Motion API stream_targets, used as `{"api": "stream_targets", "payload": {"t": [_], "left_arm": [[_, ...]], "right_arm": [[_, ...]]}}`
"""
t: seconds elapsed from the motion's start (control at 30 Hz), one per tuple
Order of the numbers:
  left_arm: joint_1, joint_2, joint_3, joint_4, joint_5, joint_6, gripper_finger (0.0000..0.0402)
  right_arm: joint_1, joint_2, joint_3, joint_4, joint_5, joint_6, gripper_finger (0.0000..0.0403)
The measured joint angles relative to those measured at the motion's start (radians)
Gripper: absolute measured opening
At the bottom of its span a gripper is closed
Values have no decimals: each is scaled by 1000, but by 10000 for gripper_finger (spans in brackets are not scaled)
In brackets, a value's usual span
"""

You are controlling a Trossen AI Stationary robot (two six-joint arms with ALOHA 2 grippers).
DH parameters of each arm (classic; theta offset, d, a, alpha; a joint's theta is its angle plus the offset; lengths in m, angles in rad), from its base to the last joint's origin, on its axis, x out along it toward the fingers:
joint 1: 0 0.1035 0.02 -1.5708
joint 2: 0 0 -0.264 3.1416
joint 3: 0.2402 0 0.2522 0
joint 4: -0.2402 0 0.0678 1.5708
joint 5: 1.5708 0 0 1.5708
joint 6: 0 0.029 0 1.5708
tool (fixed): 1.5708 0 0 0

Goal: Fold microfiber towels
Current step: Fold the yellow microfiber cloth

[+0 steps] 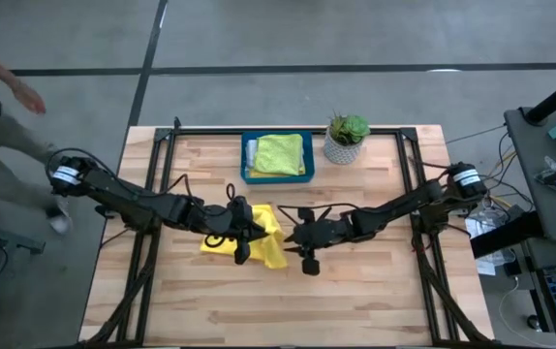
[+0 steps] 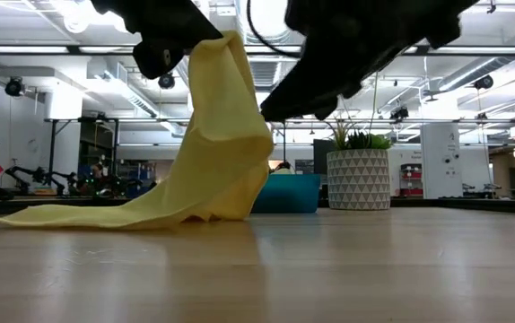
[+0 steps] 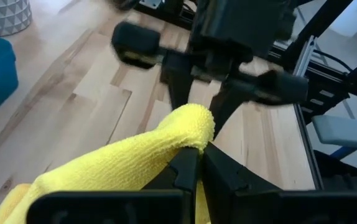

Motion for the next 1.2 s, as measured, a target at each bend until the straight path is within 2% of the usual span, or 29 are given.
{"api": "stream_targets", "payload": {"t": [0.17, 0.57, 0.63, 0.77, 0.83, 0.97, 1.2], "left_arm": [[0, 0, 0, 5, 3, 0, 1], [0, 0, -1, 2, 16, 1, 1], [0, 0, -1, 1, 16, 1, 1], [0, 0, -2, 2, 16, 1, 1], [0, 0, -2, 4, 15, 1, 1], [0, 0, -2, 7, 15, 1, 1], [10, -3, -2, 42, 0, 31, 28]], "right_arm": [[-7, 64, 9, 114, 19, -10, 105], [-12, 80, 59, 148, 80, -61, 102], [-13, 79, 63, 151, 81, -62, 91], [-12, 78, 63, 145, 82, -76, 27], [-12, 77, 63, 146, 82, -87, 15], [-12, 37, 69, 72, 81, -117, 9], [-12, -85, 162, -259, 81, -141, 8]]}}
